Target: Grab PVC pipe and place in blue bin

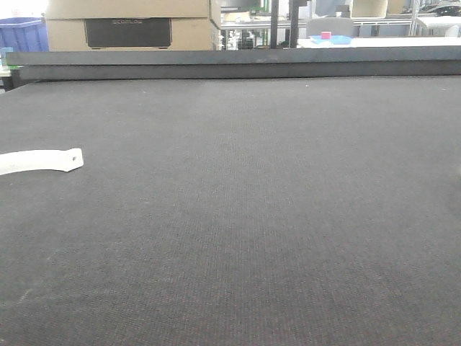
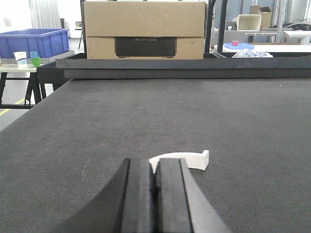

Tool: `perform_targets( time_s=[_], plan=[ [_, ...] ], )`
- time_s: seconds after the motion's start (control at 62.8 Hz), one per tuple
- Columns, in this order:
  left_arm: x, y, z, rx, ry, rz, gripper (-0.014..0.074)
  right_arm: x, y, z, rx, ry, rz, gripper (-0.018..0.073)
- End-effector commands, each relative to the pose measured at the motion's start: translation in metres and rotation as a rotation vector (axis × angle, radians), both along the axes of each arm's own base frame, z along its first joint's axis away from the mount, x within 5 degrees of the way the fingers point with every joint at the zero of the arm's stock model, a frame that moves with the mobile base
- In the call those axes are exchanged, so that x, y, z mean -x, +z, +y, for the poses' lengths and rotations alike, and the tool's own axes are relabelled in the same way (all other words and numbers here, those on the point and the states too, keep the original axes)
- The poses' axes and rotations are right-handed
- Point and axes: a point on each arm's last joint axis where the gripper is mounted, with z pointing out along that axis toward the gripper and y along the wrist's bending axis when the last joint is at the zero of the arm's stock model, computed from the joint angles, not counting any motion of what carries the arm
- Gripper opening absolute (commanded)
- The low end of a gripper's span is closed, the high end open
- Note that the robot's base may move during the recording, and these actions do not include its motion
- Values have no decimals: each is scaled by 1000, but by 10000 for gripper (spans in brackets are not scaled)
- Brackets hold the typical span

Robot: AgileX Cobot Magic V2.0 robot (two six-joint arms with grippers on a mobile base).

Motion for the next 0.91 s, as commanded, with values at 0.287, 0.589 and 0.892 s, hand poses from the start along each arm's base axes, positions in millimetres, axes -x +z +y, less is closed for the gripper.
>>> perform_targets(
  time_s=[0.287,0.589,0.892],
  plan=[
    [1,3,0,-1,4,-19,-111,1,5,-1,5,-9,-60,-163],
    [1,3,0,-1,4,-19,-111,1,6,-2,-107,-4,-80,-163],
    [1,3,0,-35,7,-20,-111,9,36,3,-130,44,-36,-163]
  ],
)
